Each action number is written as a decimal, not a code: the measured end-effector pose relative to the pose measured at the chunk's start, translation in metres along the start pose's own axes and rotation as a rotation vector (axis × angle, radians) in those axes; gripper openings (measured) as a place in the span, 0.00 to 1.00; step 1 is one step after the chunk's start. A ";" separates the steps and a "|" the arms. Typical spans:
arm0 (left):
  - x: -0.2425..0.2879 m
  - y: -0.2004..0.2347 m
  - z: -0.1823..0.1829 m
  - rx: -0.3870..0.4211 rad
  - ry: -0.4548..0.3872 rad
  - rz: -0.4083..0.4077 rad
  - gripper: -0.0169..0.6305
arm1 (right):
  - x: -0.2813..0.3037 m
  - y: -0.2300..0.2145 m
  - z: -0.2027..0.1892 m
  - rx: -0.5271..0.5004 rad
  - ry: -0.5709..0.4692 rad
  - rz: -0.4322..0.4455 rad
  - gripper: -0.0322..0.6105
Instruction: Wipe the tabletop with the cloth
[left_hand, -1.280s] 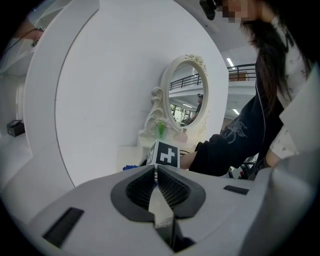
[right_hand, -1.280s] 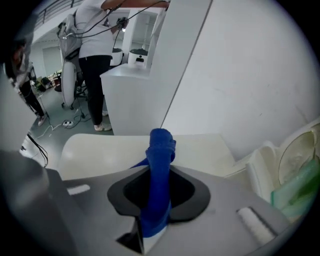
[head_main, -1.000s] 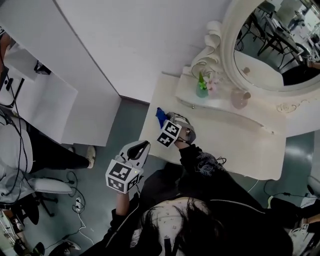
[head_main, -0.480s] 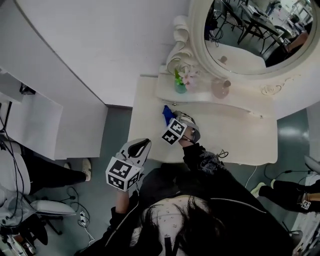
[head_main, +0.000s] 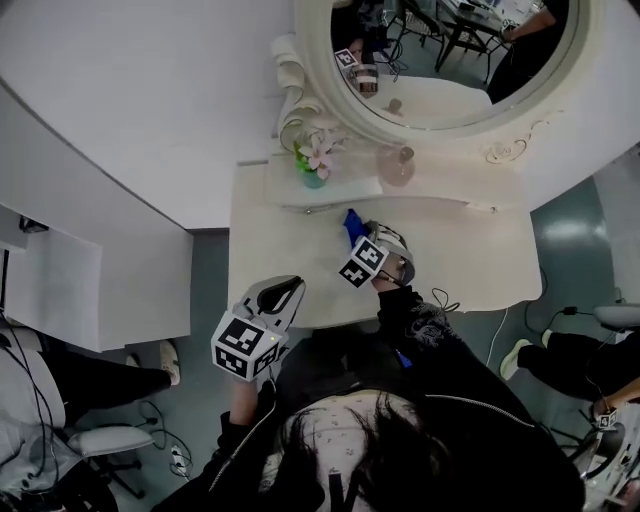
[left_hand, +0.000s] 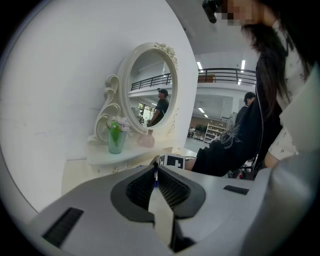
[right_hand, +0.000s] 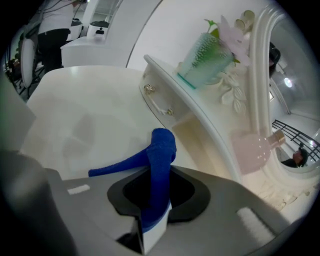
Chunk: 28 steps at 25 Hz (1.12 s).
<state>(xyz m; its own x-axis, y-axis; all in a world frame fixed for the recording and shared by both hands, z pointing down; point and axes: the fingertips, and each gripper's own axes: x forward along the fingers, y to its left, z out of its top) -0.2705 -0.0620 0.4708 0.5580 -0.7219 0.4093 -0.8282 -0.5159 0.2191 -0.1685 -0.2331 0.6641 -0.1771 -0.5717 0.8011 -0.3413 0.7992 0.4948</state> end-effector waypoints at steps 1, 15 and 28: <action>0.005 -0.004 0.002 0.001 -0.001 -0.006 0.03 | 0.000 -0.006 -0.010 0.005 0.008 -0.008 0.17; 0.100 -0.086 0.031 0.019 0.011 -0.062 0.03 | -0.010 -0.099 -0.166 0.093 0.101 -0.071 0.16; 0.221 -0.180 0.058 0.040 0.021 -0.133 0.03 | -0.016 -0.198 -0.332 0.152 0.182 -0.128 0.16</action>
<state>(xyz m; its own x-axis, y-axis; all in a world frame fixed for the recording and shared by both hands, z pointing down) 0.0044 -0.1555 0.4703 0.6615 -0.6360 0.3974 -0.7436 -0.6251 0.2372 0.2082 -0.3209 0.6649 0.0406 -0.6122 0.7896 -0.4872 0.6778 0.5506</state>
